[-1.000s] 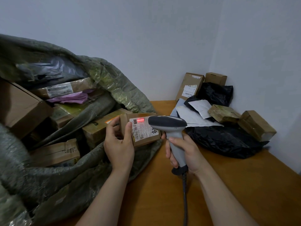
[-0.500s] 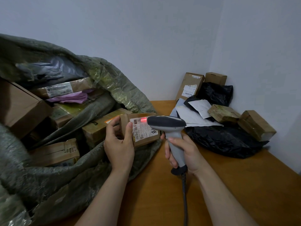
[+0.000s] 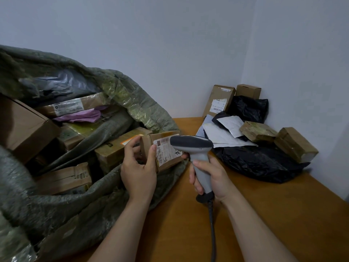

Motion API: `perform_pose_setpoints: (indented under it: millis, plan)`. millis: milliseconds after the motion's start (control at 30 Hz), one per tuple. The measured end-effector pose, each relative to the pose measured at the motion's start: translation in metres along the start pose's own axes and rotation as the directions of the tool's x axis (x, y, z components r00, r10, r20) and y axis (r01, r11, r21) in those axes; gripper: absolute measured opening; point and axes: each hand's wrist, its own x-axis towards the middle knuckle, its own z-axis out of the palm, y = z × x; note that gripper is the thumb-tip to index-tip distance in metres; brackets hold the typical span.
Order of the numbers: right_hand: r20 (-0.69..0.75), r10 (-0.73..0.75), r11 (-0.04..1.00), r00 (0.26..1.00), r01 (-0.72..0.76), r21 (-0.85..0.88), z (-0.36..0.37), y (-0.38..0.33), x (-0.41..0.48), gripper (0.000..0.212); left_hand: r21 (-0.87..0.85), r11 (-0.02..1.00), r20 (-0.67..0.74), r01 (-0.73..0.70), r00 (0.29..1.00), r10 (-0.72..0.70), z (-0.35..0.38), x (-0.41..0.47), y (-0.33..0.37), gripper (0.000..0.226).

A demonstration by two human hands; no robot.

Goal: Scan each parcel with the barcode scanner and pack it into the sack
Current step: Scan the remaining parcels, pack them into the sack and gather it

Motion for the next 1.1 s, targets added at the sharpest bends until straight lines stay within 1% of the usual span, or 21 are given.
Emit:
perform_pose_setpoints:
  millis: [33,167,267,333,400,433,467,500,567,600,633,700,767,833,867,933,967,1033,1067,1100]
  plan:
    - [-0.006,0.002,1.0,1.0,-0.002,-0.001,0.0,0.0,-0.001,0.052,0.021,1.0,0.004,-0.023,1.0,0.023,-0.001,-0.001,0.001,0.043]
    - [-0.04,0.008,1.0,0.999,-0.009,-0.017,0.003,-0.001,-0.003,0.075,0.106,0.985,0.053,-0.139,0.99,0.134,-0.007,-0.002,0.01,0.047]
    - [-0.068,0.002,0.999,0.998,-0.004,-0.034,0.004,-0.001,-0.003,0.078,0.195,0.963,0.092,-0.184,0.981,0.169,-0.013,0.007,0.024,0.046]
    - [-0.074,0.009,0.999,0.997,-0.012,-0.045,0.006,-0.002,-0.003,0.067,0.255,0.949,0.101,-0.188,0.981,0.167,-0.025,0.021,0.034,0.044]
    - [-0.075,0.025,0.997,0.997,-0.031,-0.075,0.007,-0.002,-0.003,0.042,0.308,0.929,0.093,-0.206,0.978,0.186,-0.04,0.041,0.045,0.041]
    - [-0.085,0.036,0.995,0.996,-0.043,-0.088,0.008,-0.002,-0.003,0.036,0.347,0.912,0.087,-0.218,0.976,0.199,-0.048,0.052,0.049,0.04]
    - [-0.095,0.04,0.994,0.995,-0.05,-0.096,0.008,-0.001,-0.002,0.038,0.396,0.891,0.086,-0.221,0.975,0.204,-0.056,0.064,0.051,0.039]
    - [-0.103,0.04,0.994,0.994,-0.05,-0.098,0.009,0.0,-0.001,0.048,0.446,0.871,0.086,-0.205,0.979,0.186,-0.061,0.076,0.054,0.039]
    - [-0.122,0.038,0.994,0.992,-0.05,-0.094,0.011,0.002,0.0,0.072,0.526,0.843,0.076,-0.117,0.993,0.09,-0.07,0.099,0.055,0.044]
    - [-0.128,0.035,0.995,0.991,-0.047,-0.092,0.011,0.002,0.0,0.076,0.561,0.825,0.069,-0.067,0.997,0.034,-0.073,0.108,0.054,0.047]
    - [-0.129,0.032,0.995,0.991,-0.044,-0.089,0.012,0.003,0.0,0.072,0.598,0.801,0.065,-0.028,0.998,-0.013,-0.075,0.115,0.054,0.049]
    - [-0.129,0.034,0.996,0.991,-0.044,-0.077,0.013,0.002,0.0,0.057,0.685,0.729,0.067,-0.004,0.996,-0.057,-0.078,0.124,0.054,0.049]
    - [-0.127,0.036,0.997,0.991,-0.044,-0.065,0.013,0.003,0.0,0.049,0.797,0.601,0.112,-0.062,0.993,-0.045,-0.079,0.129,0.054,0.04]
    - [-0.117,0.035,0.998,0.992,-0.041,-0.044,0.013,0.003,0.0,0.051,0.873,0.465,0.195,-0.147,0.979,-0.057,-0.081,0.133,0.053,0.031]
    - [-0.11,0.032,0.999,0.993,-0.037,-0.035,0.012,0.004,0.001,0.051,0.887,0.422,0.234,-0.186,0.97,-0.064,-0.081,0.135,0.052,0.032]
    - [-0.1,0.026,0.999,0.995,-0.03,-0.037,0.012,0.004,0.001,0.048,0.876,0.408,0.311,-0.256,0.948,-0.074,-0.08,0.135,0.051,0.041]
    - [-0.097,0.022,0.999,0.995,-0.026,-0.039,0.012,0.004,0.002,0.045,0.866,0.404,0.359,-0.294,0.929,-0.093,-0.078,0.133,0.052,0.05]
    - [-0.096,0.013,0.999,0.995,-0.016,-0.033,0.012,0.005,0.002,0.039,0.856,0.331,0.464,-0.397,0.872,-0.155,-0.071,0.129,0.052,0.075]
    - [-0.097,0.01,1.0,0.995,-0.012,-0.023,0.013,0.005,0.002,0.039,0.855,0.281,0.493,-0.436,0.852,-0.177,-0.067,0.127,0.051,0.082]
    - [-0.1,0.008,1.0,0.995,-0.009,-0.012,0.013,0.004,0.001,0.042,0.853,0.243,0.508,-0.463,0.842,-0.181,-0.064,0.126,0.05,0.085]
